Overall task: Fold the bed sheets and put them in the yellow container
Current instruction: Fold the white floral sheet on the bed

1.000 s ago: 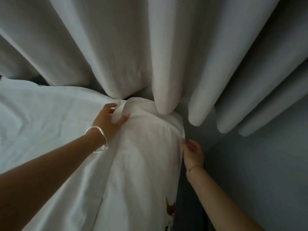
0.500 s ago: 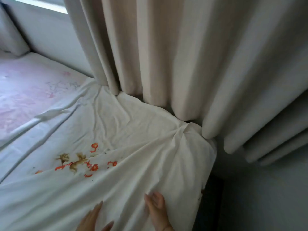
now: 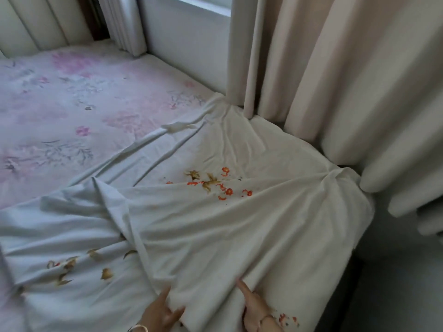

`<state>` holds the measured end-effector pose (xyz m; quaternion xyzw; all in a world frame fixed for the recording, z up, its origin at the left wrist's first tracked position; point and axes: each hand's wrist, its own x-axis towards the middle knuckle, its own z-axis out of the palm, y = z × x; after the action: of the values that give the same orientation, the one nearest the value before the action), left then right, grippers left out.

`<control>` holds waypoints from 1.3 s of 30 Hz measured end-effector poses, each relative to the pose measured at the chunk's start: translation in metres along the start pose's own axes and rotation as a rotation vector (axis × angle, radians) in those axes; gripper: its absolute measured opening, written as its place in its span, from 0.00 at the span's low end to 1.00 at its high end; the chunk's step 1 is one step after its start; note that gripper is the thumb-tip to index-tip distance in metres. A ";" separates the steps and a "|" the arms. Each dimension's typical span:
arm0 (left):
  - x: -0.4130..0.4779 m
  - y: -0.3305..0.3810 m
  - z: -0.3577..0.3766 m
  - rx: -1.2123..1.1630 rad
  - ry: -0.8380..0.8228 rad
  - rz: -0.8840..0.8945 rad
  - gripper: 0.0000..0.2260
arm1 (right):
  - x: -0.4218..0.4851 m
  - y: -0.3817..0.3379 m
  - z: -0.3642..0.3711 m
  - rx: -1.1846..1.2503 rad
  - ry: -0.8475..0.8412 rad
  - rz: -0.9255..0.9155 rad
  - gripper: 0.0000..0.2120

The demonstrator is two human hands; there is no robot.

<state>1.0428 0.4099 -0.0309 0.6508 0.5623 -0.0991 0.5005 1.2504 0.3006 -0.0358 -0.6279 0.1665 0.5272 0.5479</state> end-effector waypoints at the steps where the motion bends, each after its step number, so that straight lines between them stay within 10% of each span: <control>1: -0.002 -0.008 0.002 -0.026 0.045 0.019 0.60 | -0.006 0.012 0.006 -0.033 -0.030 0.034 0.39; 7: 0.010 -0.011 0.012 -0.437 0.374 -0.025 0.19 | -0.019 0.021 0.026 -0.197 -0.080 0.053 0.26; 11: 0.016 0.006 -0.007 -0.791 0.315 -0.109 0.38 | -0.017 -0.014 0.046 -0.274 -0.170 0.058 0.20; 14: 0.014 0.028 -0.023 -1.080 0.172 -0.150 0.23 | -0.022 -0.062 0.077 -0.342 -0.191 -0.009 0.20; 25: 0.043 0.064 -0.087 -0.966 0.409 -0.036 0.26 | -0.059 -0.340 0.257 -0.268 -0.567 -0.658 0.24; 29: 0.056 0.056 -0.085 -0.798 0.478 -0.065 0.24 | -0.022 -0.323 0.259 -0.522 -0.604 -0.576 0.42; 39: 0.079 0.089 -0.069 -0.721 0.391 -0.041 0.24 | 0.061 -0.222 0.203 -0.804 -0.585 -0.234 0.37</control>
<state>1.1139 0.5244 -0.0045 0.4289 0.6582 0.2199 0.5782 1.3515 0.5749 0.0587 -0.6294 -0.2814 0.6386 0.3420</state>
